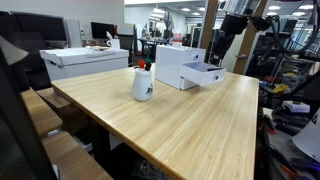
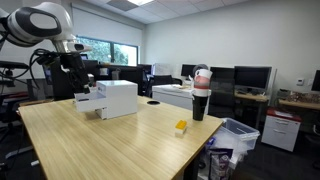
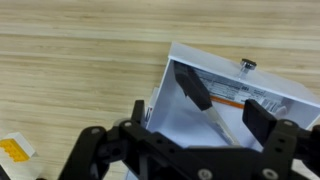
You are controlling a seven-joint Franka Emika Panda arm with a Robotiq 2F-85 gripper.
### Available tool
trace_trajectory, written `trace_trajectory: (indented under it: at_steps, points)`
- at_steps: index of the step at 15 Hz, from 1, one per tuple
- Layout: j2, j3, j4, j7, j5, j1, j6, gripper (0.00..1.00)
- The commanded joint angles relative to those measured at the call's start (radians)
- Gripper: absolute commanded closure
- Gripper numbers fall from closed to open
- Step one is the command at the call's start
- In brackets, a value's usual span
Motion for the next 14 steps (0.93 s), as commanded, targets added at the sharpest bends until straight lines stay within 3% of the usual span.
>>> trace_trajectory:
  at_steps: [1,14]
  points:
    - [0.051,-0.017,0.032,-0.063,-0.018,0.011,0.000,0.00]
    - [0.204,-0.055,0.142,-0.186,0.004,0.040,0.004,0.00]
